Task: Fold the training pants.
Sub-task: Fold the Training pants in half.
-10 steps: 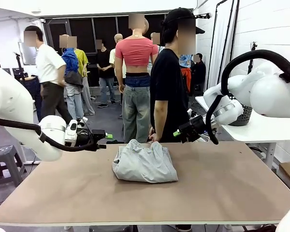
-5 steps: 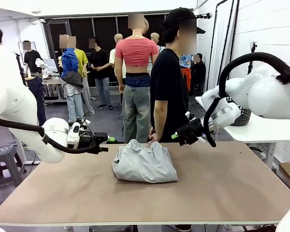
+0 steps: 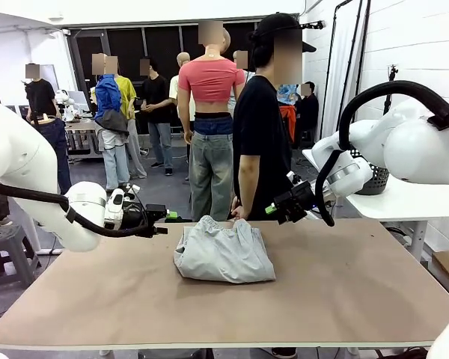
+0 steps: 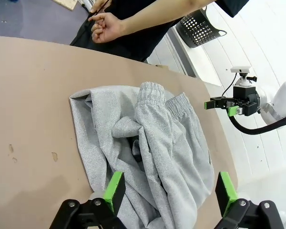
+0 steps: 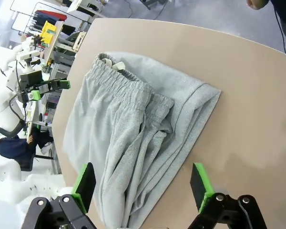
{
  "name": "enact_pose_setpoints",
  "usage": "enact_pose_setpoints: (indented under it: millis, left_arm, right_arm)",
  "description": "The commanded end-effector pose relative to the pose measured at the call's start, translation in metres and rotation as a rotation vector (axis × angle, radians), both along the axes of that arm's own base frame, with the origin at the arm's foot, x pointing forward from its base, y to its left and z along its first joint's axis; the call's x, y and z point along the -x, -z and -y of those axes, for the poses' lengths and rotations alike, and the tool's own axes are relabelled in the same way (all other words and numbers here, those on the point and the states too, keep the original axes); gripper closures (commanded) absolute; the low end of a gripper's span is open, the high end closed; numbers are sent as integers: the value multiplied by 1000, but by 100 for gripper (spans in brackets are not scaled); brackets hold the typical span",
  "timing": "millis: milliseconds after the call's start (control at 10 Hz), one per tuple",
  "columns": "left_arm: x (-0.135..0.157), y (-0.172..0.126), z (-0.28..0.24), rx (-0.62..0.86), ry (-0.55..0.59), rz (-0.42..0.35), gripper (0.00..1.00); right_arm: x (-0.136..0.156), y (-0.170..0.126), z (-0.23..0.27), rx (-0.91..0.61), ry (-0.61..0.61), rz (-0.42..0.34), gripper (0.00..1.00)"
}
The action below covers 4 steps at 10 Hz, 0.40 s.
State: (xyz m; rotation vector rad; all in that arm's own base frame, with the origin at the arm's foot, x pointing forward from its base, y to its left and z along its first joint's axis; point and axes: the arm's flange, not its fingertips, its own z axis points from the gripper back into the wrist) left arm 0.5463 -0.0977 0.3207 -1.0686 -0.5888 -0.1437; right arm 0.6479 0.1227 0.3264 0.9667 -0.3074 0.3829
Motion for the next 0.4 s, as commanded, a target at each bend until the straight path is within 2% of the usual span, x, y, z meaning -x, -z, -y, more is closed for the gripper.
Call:
enact_pose_setpoints:
  millis: [0,300]
  left_arm:
    - [-4,-2,0,-5,6,-5,0]
    - [-4,-2,0,-5,6,-5,0]
  right_arm:
    - [-4,1,-1,6,2,1,0]
    - [-4,1,-1,6,2,1,0]
